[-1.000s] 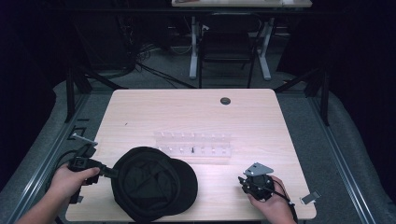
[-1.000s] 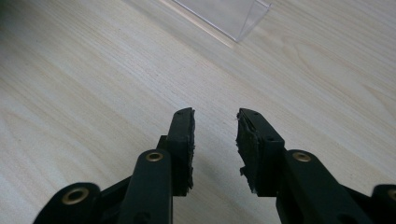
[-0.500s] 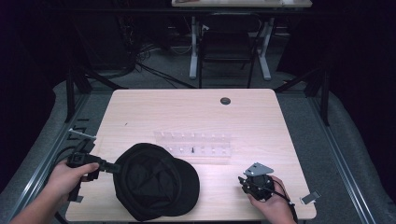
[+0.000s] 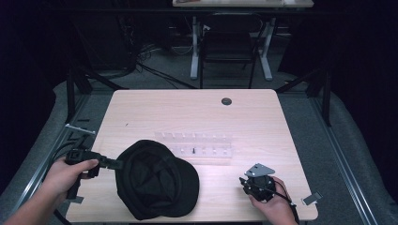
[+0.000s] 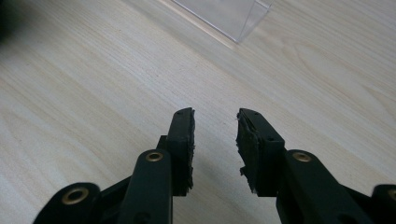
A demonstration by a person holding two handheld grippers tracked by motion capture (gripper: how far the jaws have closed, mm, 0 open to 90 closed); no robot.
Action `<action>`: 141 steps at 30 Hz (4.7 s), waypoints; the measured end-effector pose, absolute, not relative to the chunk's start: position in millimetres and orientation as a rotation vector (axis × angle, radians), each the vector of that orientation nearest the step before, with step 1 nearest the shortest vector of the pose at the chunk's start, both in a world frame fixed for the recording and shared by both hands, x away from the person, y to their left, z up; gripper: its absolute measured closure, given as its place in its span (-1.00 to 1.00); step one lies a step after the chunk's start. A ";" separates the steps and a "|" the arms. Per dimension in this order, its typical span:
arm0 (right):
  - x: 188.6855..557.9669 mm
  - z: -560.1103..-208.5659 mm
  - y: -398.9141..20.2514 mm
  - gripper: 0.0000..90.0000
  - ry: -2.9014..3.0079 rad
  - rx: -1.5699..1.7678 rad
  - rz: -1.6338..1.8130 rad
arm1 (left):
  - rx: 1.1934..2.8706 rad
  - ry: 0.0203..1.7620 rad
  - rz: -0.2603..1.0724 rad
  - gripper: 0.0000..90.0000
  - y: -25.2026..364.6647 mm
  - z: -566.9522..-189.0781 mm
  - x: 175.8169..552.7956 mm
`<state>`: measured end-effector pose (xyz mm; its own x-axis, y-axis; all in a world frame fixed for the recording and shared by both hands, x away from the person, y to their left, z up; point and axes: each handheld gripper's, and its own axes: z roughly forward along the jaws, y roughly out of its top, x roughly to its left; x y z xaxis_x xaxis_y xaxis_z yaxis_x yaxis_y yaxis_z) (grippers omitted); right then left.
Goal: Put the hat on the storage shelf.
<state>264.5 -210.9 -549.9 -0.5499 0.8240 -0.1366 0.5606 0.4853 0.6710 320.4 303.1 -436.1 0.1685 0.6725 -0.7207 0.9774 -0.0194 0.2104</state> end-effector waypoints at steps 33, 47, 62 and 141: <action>264.6 -549.9 -210.6 0.47 2.286 1.151 0.807 | 1.596 1.468 -0.708 0.89 287.1 -414.7 313.8; 264.5 -549.6 -211.3 0.47 2.287 1.150 0.795 | 1.568 1.382 -0.722 0.90 273.2 -390.1 315.1; 265.2 -549.6 -212.1 0.47 2.282 1.152 0.798 | 1.520 1.312 -0.717 0.90 272.7 -367.1 317.9; 266.0 -548.7 -216.5 0.47 2.282 1.161 0.814 | 1.401 1.303 -0.582 0.89 204.2 -329.3 412.2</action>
<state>266.0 -216.5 -548.7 -0.5439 0.8298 -0.1250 0.5635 0.4716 0.6783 412.2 204.2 -329.3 0.2793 0.3815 -0.8812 0.9108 0.1853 0.3690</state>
